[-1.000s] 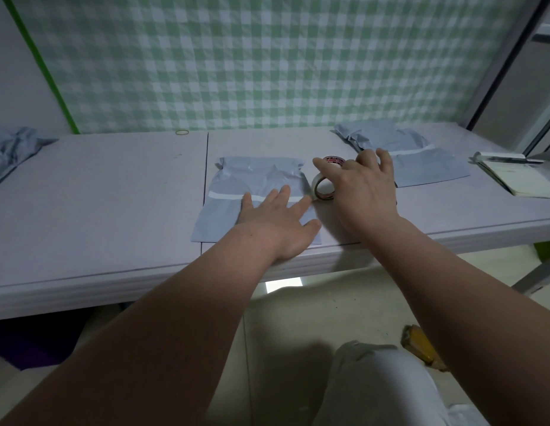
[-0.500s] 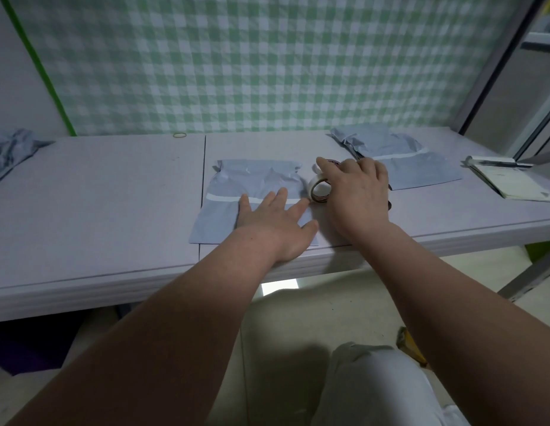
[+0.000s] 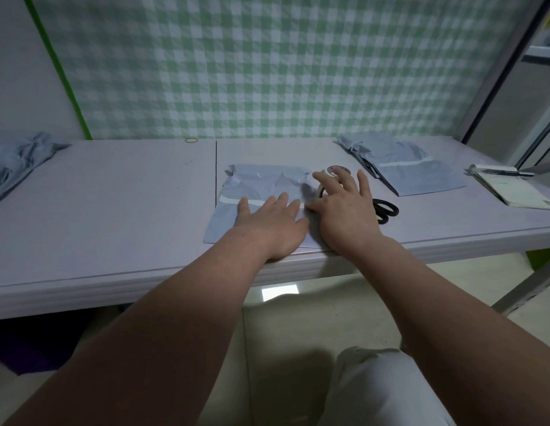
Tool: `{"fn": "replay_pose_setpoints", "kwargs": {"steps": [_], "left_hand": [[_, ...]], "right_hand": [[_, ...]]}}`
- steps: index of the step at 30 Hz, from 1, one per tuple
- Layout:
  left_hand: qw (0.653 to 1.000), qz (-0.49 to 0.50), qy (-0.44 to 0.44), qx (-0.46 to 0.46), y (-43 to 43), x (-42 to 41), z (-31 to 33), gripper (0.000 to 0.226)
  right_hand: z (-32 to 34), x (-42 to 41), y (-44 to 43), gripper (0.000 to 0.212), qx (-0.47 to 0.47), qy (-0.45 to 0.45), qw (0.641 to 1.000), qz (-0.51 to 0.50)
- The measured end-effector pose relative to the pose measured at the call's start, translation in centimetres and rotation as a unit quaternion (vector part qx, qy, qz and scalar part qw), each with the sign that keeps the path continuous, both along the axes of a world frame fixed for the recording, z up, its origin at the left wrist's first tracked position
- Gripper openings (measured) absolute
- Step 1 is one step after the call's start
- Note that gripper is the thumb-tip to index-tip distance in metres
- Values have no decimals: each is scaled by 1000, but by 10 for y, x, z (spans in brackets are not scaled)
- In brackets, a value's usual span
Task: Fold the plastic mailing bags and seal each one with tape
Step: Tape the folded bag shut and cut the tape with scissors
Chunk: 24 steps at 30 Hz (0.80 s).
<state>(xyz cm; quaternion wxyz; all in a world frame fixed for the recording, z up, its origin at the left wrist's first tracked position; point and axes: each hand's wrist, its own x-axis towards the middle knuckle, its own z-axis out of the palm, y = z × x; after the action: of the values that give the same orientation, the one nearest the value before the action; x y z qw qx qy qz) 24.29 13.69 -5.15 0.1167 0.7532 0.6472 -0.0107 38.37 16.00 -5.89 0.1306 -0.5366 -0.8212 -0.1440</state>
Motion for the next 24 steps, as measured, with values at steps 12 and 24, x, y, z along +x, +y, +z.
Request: {"fn": "replay_pose_setpoints", "kwargs": {"steps": [12, 24], "left_hand": [[993, 94, 60, -29, -11, -67, 2, 62], [987, 119, 106, -9, -8, -40, 4, 61]], "right_hand": [[6, -5, -5, 38, -39, 9, 999, -29], [-1, -3, -11, 41, -39, 93, 994, -37]]}}
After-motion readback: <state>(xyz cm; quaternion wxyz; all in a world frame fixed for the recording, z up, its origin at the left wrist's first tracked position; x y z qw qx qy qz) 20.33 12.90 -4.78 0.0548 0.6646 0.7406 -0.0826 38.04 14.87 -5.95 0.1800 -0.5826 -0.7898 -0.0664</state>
